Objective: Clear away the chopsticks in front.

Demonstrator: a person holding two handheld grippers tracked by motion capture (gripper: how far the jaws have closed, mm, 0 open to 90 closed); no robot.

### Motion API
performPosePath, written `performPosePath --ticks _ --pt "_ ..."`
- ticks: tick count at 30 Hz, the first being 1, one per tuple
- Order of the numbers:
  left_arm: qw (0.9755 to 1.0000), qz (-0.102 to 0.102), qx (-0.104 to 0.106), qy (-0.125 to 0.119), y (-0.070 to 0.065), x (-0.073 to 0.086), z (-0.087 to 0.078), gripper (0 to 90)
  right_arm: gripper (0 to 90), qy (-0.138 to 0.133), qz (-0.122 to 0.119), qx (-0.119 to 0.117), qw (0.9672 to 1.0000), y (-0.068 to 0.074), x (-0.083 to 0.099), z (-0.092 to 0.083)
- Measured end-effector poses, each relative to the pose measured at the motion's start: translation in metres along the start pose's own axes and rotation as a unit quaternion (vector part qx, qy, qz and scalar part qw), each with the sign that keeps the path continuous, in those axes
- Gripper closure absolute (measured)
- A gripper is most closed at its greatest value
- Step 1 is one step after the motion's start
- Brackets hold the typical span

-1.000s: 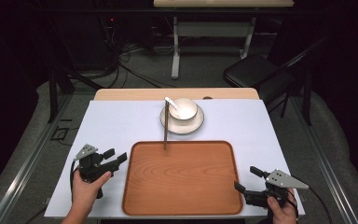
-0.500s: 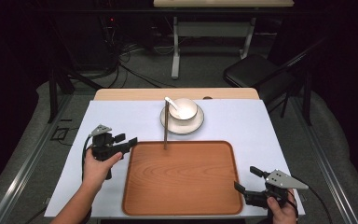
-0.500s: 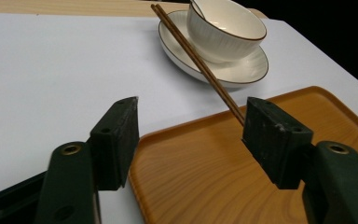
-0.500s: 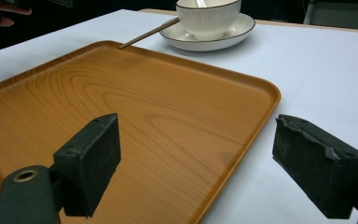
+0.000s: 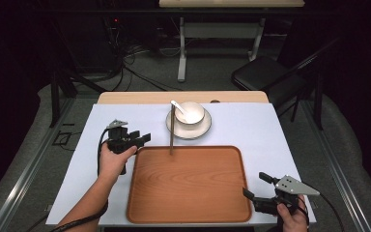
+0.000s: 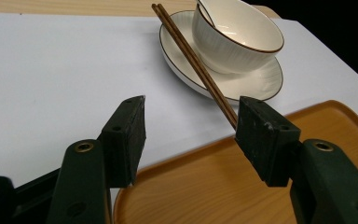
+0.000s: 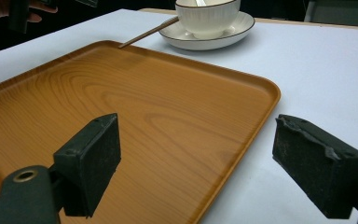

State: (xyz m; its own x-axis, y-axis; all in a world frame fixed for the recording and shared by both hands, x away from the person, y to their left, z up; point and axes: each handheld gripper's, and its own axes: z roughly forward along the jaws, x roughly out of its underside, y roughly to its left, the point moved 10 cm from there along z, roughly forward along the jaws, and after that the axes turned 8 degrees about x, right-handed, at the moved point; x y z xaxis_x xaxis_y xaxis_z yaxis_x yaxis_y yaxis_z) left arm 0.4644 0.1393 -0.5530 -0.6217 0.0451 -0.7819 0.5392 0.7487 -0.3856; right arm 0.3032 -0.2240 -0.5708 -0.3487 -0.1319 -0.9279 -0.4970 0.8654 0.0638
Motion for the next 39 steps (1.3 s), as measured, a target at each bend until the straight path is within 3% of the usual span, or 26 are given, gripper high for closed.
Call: performPosePath --ticks 7,11,13,15,22,25,31,39 --pt "0.9999 -0.005 -0.015 0.002 0.002 -0.011 0.015 42.4 14.6 0.001 0.007 0.0 1.0 -0.001 0.0 0.0" --pt "0.9998 -0.01 -0.013 0.006 0.003 -0.013 0.02 45.6 14.6 -0.002 0.005 -0.003 1.0 0.0 0.0 0.0" --pt "0.9995 -0.023 0.003 0.021 -0.001 -0.011 0.028 49.8 14.6 -0.002 0.003 -0.005 1.0 0.0 0.0 0.0" --pt "0.9993 -0.023 0.004 0.029 -0.001 -0.01 0.033 52.8 14.6 -0.002 0.004 -0.005 1.0 0.0 0.0 0.0" --pt "0.9969 -0.037 0.018 0.067 -0.012 -0.004 0.057 58.6 14.6 -0.002 0.006 -0.006 1.0 -0.001 0.0 0.0" --pt "0.9939 -0.06 0.027 0.089 -0.019 -0.002 0.068 61.5 14.6 -0.001 0.006 -0.006 1.0 -0.001 0.0 0.0" --pt "0.9904 -0.08 0.022 0.111 -0.021 0.0 0.077 66.5 14.6 -0.004 0.006 -0.005 1.0 -0.001 -0.001 0.0" --pt "0.9881 -0.091 0.015 0.123 -0.021 0.003 0.086 68.0 14.6 -0.008 0.005 -0.006 0.9999 -0.001 -0.001 -0.001"
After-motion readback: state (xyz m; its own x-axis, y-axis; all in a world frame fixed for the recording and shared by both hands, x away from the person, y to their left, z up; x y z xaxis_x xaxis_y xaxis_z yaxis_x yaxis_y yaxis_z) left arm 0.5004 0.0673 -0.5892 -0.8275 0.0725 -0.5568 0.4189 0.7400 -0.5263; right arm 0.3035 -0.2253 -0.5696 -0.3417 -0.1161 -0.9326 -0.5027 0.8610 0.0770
